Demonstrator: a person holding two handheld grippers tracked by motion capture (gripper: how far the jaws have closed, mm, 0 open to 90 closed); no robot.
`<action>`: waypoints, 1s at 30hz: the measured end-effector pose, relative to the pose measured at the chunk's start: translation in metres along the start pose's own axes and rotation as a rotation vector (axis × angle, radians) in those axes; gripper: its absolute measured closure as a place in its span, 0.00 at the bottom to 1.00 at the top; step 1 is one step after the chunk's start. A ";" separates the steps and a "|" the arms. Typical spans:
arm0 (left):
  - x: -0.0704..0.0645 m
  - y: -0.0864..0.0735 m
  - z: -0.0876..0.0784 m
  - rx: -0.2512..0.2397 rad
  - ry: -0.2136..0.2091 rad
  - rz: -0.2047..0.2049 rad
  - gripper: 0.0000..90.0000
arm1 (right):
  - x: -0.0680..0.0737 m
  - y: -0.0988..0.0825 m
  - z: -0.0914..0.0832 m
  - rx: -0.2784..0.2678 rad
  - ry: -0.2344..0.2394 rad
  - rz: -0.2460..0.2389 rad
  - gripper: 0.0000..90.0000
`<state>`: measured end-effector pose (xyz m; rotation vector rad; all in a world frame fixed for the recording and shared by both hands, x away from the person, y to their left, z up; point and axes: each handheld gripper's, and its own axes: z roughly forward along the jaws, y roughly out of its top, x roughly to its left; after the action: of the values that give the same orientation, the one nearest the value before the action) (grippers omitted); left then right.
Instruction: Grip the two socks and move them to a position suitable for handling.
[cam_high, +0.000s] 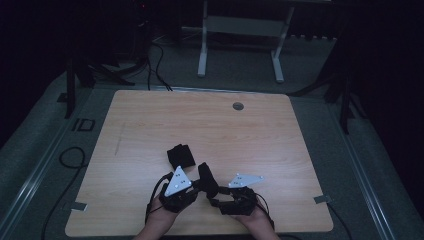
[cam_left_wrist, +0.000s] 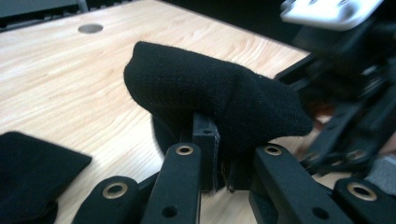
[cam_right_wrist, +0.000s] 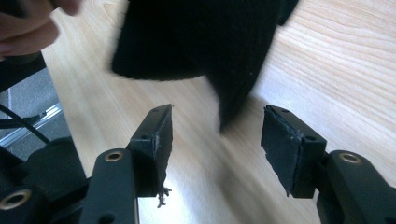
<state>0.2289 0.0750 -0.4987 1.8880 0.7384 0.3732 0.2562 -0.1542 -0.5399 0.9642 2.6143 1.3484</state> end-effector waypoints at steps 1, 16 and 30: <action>-0.001 0.002 -0.001 -0.006 -0.007 -0.002 0.95 | -0.001 0.002 0.001 -0.003 0.002 0.006 0.48; 0.004 -0.008 -0.014 0.127 0.018 0.105 0.94 | -0.022 0.015 -0.057 -0.160 -0.192 -0.067 0.98; -0.008 -0.049 0.024 0.330 -0.104 0.093 0.87 | -0.032 -0.029 -0.060 -0.014 -0.201 -0.065 0.98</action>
<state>0.2205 0.0666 -0.5524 2.2399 0.6740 0.2174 0.2485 -0.2277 -0.5322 0.9501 2.4611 1.1865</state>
